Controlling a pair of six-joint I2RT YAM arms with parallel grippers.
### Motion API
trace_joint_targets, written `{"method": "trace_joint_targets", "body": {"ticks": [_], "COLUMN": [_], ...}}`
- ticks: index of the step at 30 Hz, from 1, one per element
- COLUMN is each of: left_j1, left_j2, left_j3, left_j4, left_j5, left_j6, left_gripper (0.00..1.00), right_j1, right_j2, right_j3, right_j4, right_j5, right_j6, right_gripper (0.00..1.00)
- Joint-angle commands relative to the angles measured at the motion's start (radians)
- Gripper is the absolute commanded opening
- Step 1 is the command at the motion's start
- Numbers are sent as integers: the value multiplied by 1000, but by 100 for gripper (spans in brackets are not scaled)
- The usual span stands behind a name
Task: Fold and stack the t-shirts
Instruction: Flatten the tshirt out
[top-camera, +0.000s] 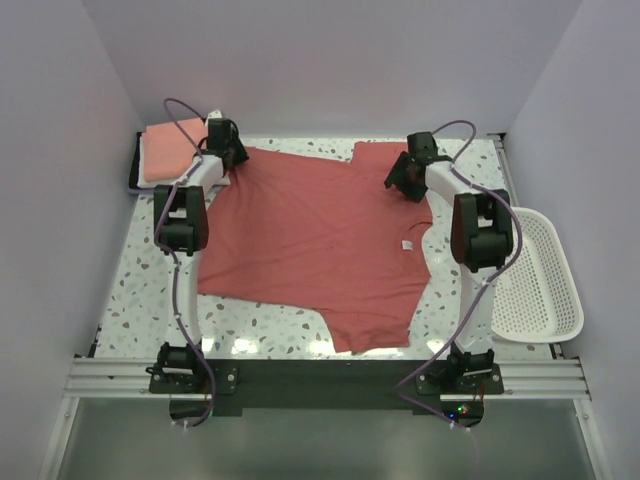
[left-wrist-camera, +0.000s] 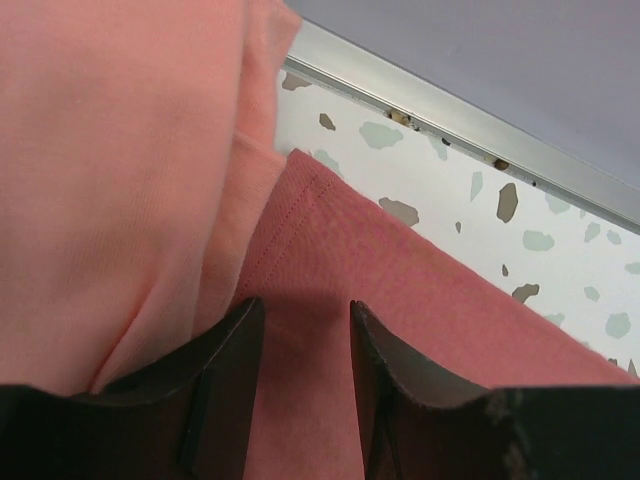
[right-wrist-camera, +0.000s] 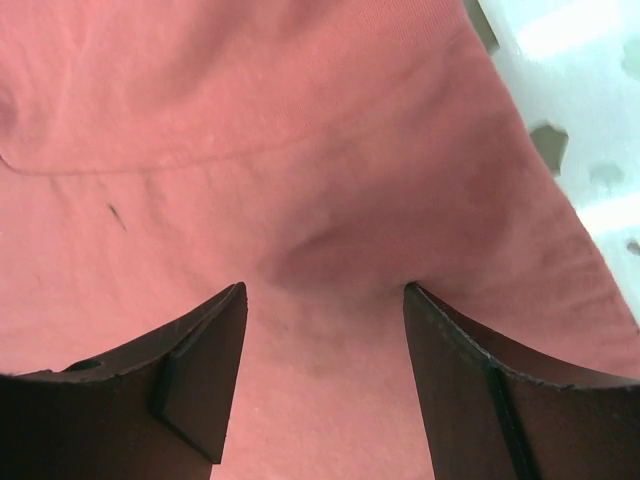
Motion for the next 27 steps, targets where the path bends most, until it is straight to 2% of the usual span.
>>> {"method": "trace_joint_targets", "body": {"ticks": [1, 4, 10, 18, 27], "left_j1": [15, 15, 11, 6, -15], "left_j2": [38, 32, 8, -26, -149], "left_j3": [12, -3, -42, -45, -61], "left_j4": [-77, -59, -22, 41, 183], "left_j5": [-9, 8, 41, 150, 313], "left_j6": [-32, -60, -100, -113, -120], "left_gripper": [45, 45, 47, 64, 76], "right_j1": [-5, -14, -51, -85, -94], "right_j2": [109, 196, 287, 445, 407], "right_j3": [186, 319, 465, 725, 785], "right_j4": [-152, -226, -267, -315, -221], "right_j5": [28, 28, -2, -64, -171], "right_j6": [-44, -63, -80, -125, -165], "right_gripper": [68, 68, 68, 71, 86]}}
